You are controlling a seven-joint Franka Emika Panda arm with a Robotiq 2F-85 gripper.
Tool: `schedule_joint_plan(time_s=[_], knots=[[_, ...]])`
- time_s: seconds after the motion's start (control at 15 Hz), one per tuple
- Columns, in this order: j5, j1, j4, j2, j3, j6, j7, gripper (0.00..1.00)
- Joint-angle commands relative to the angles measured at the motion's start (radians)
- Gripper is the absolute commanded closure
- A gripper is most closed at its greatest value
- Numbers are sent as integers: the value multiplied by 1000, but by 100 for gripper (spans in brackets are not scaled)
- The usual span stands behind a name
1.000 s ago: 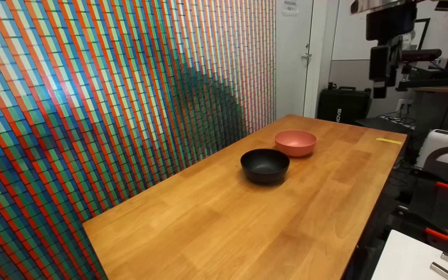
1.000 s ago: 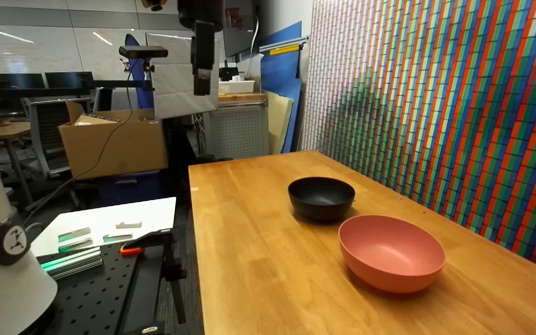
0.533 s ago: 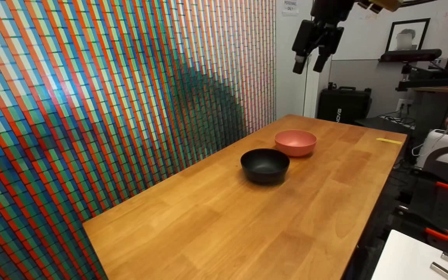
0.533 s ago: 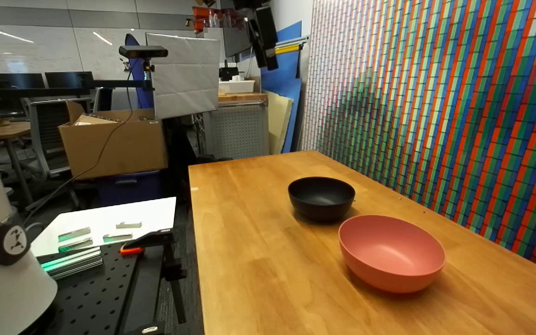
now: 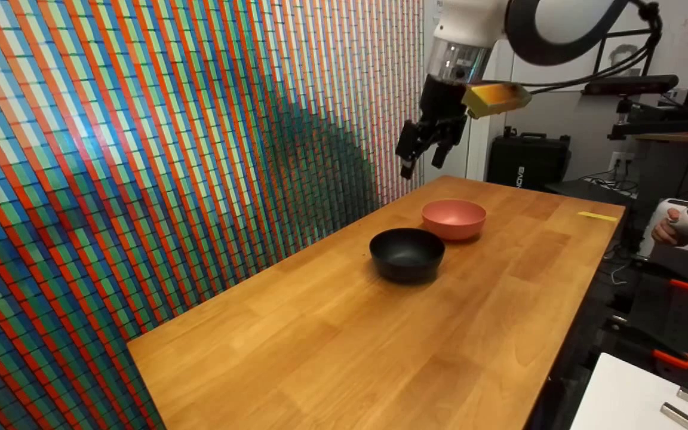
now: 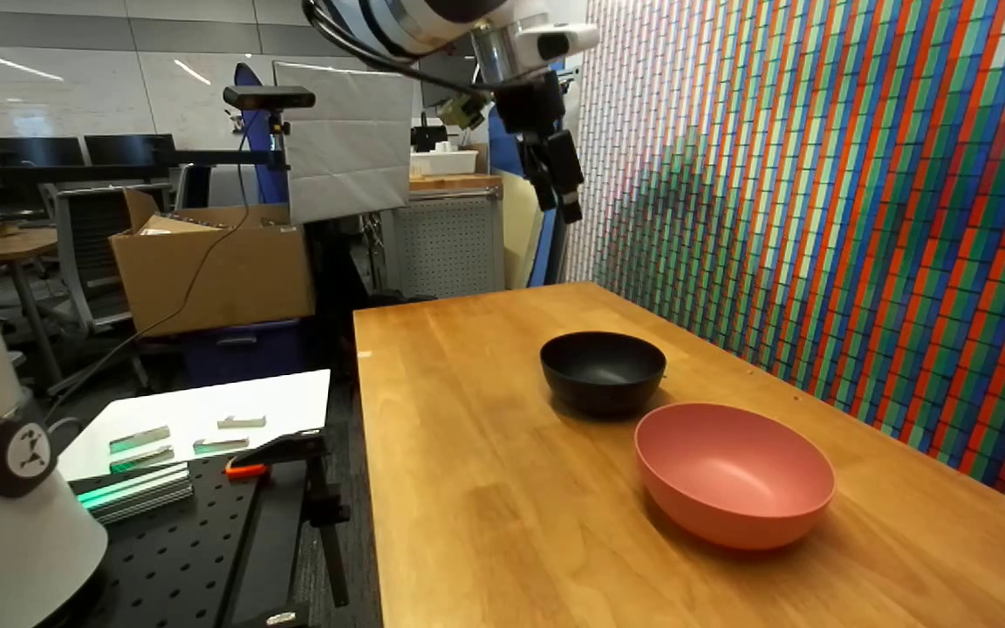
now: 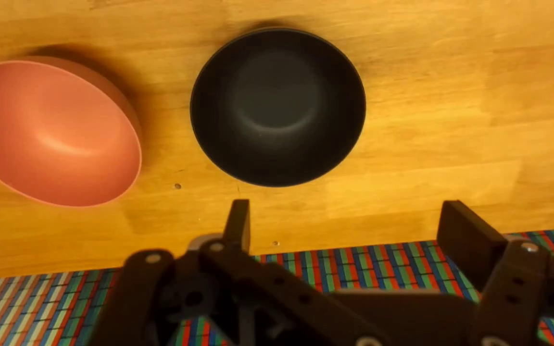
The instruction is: Put the black bowl inside the light-pink bowl
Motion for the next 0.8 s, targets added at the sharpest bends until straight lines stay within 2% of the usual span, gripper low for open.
schedule_joint_plan(time_s=[0.0, 0.2, 0.53, 0.73], knots=[[-183, 45, 114, 181, -54, 15, 142, 0], [-229, 113, 178, 286, -118, -1, 182, 0], [-189, 220, 256, 417, -185, 1, 183, 0], [-175, 260, 287, 478, -215, 3, 178, 0]])
